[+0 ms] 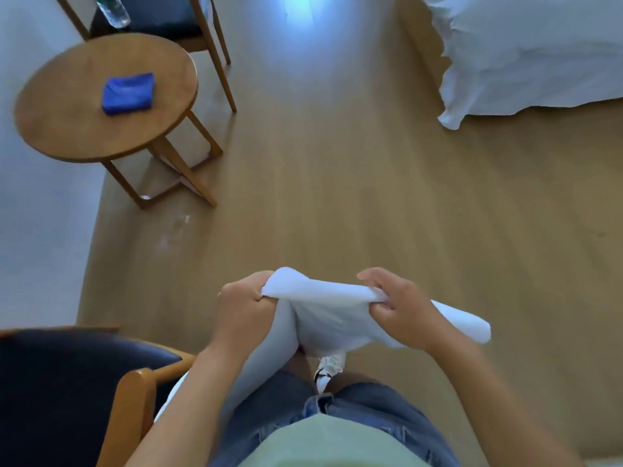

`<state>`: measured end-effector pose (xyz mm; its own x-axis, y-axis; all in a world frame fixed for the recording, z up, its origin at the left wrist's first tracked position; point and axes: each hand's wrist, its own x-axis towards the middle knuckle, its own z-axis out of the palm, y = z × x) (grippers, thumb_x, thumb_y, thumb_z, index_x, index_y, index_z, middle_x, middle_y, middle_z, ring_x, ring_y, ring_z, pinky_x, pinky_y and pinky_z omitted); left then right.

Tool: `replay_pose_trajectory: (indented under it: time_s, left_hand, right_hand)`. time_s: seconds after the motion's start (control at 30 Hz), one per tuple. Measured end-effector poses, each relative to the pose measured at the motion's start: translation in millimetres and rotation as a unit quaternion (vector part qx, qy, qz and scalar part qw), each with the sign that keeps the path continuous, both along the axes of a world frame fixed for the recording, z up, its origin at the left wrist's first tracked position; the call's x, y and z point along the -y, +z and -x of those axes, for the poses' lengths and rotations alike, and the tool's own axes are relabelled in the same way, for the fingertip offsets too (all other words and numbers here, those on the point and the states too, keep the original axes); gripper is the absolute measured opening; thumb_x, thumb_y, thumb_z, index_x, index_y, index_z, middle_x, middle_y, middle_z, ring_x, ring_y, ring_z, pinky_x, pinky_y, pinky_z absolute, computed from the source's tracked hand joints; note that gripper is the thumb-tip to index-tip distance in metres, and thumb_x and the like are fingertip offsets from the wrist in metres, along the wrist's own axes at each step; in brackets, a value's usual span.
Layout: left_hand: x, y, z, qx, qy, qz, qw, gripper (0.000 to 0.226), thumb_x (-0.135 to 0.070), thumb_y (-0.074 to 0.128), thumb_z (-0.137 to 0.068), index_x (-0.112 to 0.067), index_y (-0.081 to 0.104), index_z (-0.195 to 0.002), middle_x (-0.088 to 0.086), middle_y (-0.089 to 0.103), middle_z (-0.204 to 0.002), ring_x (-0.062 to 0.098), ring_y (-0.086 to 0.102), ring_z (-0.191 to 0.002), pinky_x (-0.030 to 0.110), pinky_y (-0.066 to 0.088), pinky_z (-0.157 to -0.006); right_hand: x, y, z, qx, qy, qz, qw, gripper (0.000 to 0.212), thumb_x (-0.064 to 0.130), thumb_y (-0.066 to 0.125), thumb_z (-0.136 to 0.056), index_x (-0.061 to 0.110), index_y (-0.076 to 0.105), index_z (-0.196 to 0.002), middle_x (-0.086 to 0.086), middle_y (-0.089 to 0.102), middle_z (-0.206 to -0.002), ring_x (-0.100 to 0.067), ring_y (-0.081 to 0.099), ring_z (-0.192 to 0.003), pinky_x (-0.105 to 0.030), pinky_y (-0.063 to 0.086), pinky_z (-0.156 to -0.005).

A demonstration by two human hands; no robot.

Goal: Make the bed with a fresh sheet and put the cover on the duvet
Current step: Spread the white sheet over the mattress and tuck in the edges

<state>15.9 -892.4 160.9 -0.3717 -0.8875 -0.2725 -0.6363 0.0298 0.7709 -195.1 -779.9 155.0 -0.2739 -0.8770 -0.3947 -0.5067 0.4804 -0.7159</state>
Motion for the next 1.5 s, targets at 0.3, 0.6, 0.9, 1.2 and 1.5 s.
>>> replay_pose_trajectory:
  time_s: [0.3, 0.6, 0.9, 1.2, 1.5]
  left_hand:
    - [220, 27, 168, -0.064, 0.000, 0.019, 0.998, 0.019, -0.002, 0.045, -0.075, 0.005, 0.063, -0.076, 0.025, 0.063, -0.078, 0.010, 0.046, -0.062, 0.027, 0.040, -0.055]
    - [513, 53, 333, 0.042, -0.163, 0.074, 0.983, 0.019, -0.009, 0.055, -0.085, -0.017, 0.065, -0.099, -0.001, 0.067, -0.085, 0.024, 0.061, -0.083, 0.041, 0.049, -0.074]
    - [719, -24, 503, 0.026, -0.190, -0.018, 0.981, 0.020, -0.031, 0.052, -0.094, -0.018, 0.063, -0.086, -0.006, 0.064, -0.081, 0.011, 0.056, -0.076, 0.038, 0.048, -0.076]
    - [933, -6, 709, 0.037, -0.149, 0.083, 0.985, 0.019, -0.021, 0.045, -0.098, -0.018, 0.064, -0.103, -0.005, 0.065, -0.097, 0.020, 0.054, -0.093, 0.037, 0.039, -0.086]
    - [1174, -40, 881, 0.052, 0.166, -0.142, 0.974, 0.088, -0.064, 0.061, -0.074, -0.020, 0.029, -0.142, 0.005, 0.025, -0.147, 0.026, 0.026, -0.135, 0.044, 0.029, -0.109]
  right_hand:
    - [264, 5, 120, -0.054, 0.100, 0.042, 0.993, 0.032, 0.020, 0.053, -0.089, 0.037, 0.059, -0.115, 0.012, 0.068, -0.094, -0.019, 0.061, -0.087, -0.036, 0.050, -0.078]
    - [513, 46, 284, -0.053, -0.028, 0.100, 0.993, 0.030, 0.001, 0.058, -0.082, 0.023, 0.067, -0.099, 0.002, 0.069, -0.081, -0.021, 0.063, -0.077, -0.036, 0.050, -0.068]
    - [720, 42, 479, 0.090, -0.155, 0.112, 0.978, 0.046, -0.012, 0.055, -0.078, 0.029, 0.064, -0.096, 0.012, 0.069, -0.085, 0.003, 0.062, -0.073, -0.008, 0.044, -0.061]
    - [941, 61, 679, 0.109, -0.150, 0.117, 0.976, 0.042, -0.006, 0.062, -0.077, 0.033, 0.067, -0.092, 0.019, 0.070, -0.085, 0.000, 0.064, -0.082, -0.015, 0.050, -0.070]
    - [1204, 42, 838, 0.078, -0.199, 0.132, 0.968, 0.027, -0.006, 0.065, -0.070, 0.021, 0.065, -0.070, -0.002, 0.064, -0.068, -0.009, 0.056, -0.062, -0.027, 0.044, -0.056]
